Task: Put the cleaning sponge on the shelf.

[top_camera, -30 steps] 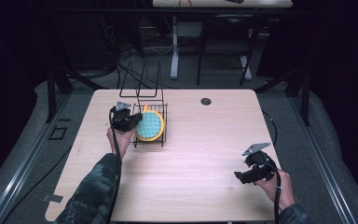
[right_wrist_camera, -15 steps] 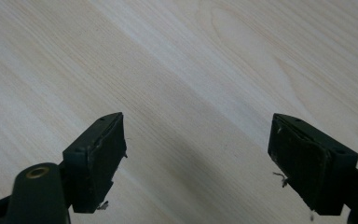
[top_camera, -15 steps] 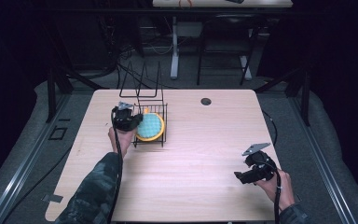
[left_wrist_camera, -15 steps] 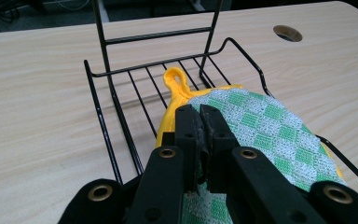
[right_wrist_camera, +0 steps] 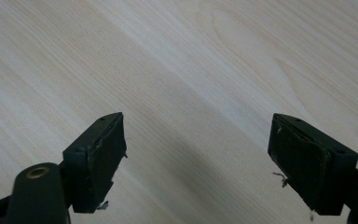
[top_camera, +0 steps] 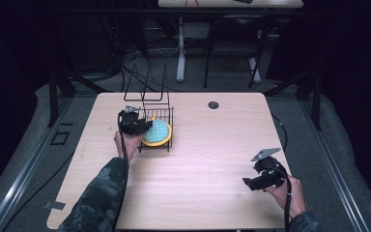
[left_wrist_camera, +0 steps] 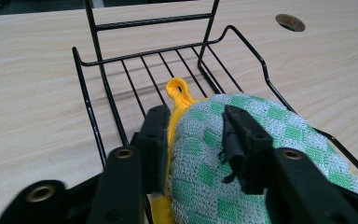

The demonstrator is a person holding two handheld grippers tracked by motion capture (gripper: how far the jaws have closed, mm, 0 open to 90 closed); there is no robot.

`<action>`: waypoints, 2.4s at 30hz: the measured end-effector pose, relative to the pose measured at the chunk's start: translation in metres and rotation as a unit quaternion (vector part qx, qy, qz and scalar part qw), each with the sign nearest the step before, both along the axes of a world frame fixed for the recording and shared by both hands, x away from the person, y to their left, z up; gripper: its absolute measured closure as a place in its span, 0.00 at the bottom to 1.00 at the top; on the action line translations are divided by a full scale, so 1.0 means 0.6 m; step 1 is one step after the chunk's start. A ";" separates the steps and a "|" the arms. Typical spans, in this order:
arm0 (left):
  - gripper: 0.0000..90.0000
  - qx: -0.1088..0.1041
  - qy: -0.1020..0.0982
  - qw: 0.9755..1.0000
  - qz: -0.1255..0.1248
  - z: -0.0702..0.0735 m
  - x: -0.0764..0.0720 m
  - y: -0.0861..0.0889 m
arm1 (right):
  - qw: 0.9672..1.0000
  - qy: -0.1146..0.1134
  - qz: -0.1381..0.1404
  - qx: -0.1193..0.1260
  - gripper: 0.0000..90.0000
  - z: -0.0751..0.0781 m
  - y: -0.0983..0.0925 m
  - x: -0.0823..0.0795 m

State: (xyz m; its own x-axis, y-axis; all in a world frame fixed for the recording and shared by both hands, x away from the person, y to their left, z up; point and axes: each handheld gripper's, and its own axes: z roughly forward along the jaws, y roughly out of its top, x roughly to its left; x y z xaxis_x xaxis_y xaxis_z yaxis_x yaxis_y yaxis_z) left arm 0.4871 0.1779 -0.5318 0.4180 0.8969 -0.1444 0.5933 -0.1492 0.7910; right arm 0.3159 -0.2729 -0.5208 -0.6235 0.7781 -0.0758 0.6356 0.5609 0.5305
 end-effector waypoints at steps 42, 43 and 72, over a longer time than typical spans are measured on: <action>0.12 0.030 0.001 0.999 0.012 0.043 -0.076 0.072 | 1.000 -0.014 -0.001 0.013 0.15 0.007 -0.003 -0.008; 0.11 0.030 0.001 0.999 0.012 0.043 -0.076 0.072 | 1.000 -0.015 -0.001 0.013 0.15 0.007 -0.003 -0.008; 0.00 0.086 0.033 0.996 0.009 0.042 -0.238 0.150 | 1.000 -0.014 0.001 0.002 0.10 0.005 -0.003 -0.008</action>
